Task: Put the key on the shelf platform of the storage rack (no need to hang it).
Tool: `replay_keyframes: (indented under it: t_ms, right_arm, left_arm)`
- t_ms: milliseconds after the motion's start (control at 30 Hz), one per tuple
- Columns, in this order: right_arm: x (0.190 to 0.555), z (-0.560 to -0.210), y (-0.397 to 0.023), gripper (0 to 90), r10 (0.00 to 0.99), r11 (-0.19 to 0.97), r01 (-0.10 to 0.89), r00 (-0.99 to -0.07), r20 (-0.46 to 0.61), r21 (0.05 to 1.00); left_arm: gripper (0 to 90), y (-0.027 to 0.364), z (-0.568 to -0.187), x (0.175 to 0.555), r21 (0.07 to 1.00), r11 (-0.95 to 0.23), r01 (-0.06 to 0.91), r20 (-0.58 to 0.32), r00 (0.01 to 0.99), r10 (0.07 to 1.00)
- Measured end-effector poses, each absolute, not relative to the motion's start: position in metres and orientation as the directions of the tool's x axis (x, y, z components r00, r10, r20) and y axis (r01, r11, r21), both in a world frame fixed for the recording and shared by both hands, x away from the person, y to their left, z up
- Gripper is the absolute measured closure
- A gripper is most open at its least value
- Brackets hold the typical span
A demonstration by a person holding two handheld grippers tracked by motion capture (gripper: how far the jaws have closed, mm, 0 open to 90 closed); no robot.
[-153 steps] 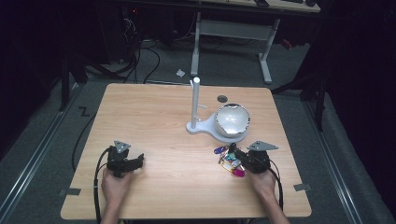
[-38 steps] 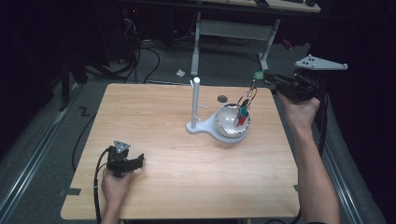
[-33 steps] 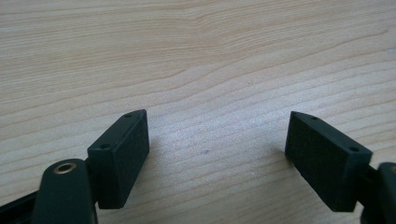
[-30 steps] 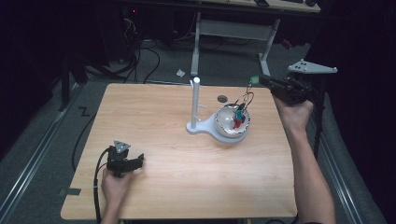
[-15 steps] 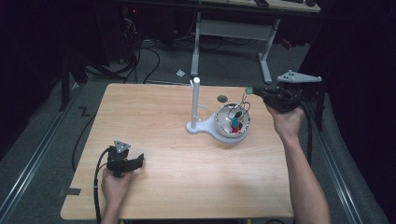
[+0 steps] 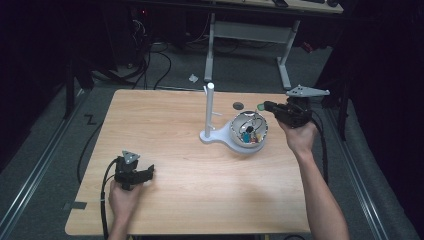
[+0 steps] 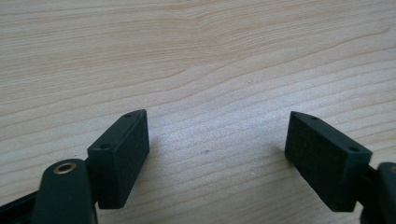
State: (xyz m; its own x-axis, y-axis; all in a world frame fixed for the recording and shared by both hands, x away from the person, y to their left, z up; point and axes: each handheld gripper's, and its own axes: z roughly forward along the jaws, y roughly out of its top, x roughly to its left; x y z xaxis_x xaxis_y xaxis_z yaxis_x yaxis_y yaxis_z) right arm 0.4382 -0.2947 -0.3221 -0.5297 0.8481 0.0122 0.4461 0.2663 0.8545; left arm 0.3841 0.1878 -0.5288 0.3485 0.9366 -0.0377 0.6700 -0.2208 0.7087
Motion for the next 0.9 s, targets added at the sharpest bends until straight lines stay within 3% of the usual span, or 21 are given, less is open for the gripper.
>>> replay_keyframes:
  t_ms: [900]
  right_arm:
    - [0.441,-0.374,-0.288,88.6,0.851,0.301,0.53,-0.525,0.028,0.793]
  left_arm:
    - [22.2,0.188,-0.529,0.384,0.709,-0.219,0.671,-0.04,0.348,0.937]
